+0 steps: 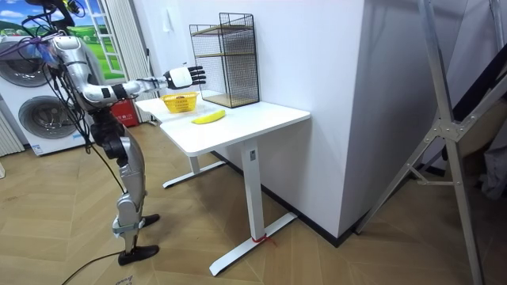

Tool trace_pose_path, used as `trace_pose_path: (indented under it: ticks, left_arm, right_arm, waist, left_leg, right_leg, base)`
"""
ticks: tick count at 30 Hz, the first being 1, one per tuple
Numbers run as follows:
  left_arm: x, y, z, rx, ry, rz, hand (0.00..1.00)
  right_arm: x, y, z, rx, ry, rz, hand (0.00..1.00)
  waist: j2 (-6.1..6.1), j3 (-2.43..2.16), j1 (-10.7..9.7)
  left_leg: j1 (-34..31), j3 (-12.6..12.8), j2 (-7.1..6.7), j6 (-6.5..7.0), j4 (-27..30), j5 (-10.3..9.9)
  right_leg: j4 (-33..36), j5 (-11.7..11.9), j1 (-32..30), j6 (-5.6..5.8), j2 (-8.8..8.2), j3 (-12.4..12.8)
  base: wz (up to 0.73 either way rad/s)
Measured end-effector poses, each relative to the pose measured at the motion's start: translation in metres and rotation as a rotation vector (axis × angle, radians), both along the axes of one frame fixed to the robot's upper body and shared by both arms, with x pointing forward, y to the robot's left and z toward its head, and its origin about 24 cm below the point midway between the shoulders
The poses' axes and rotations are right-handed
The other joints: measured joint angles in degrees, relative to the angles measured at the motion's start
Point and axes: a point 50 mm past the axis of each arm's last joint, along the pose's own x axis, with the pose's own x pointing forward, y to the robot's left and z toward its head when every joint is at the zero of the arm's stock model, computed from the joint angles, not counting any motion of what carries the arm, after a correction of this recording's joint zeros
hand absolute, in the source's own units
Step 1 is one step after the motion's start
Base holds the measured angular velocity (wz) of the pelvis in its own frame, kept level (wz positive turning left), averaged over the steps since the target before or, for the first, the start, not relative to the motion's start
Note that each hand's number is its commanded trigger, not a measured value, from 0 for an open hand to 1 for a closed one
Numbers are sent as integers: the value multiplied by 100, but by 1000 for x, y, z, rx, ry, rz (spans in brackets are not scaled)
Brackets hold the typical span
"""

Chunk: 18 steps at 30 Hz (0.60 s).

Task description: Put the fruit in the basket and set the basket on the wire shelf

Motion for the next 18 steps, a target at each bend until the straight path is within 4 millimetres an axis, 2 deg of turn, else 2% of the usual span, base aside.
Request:
trace_pose_path:
  ticks: [3,10,18]
  left_arm:
    - [-3,1,0,-1,5,9,0]
    - [-9,1,0,2,15,10,0]
    - [4,5,4,15,-47,10,0]
  right_arm:
    - [1,-17,9,10,-46,-109,0]
    - [3,-32,21,20,-108,-201,0]
    - [4,-42,28,3,-146,-276,0]
  waist:
    - [-1,-2,-24]
    - [-51,0,-140]
    - [-181,49,-174]
  left_leg:
    - [22,5,-2,3,-42,3]
    - [108,15,-4,-3,-122,25]
    - [64,14,-7,-2,-96,25]
  right_leg:
    - [2,0,-10,0,-1,4]
    - [5,0,8,0,-4,2]
    - [6,0,3,0,-6,-14]
  base:
    - [0]
    - [0]
    - [0]
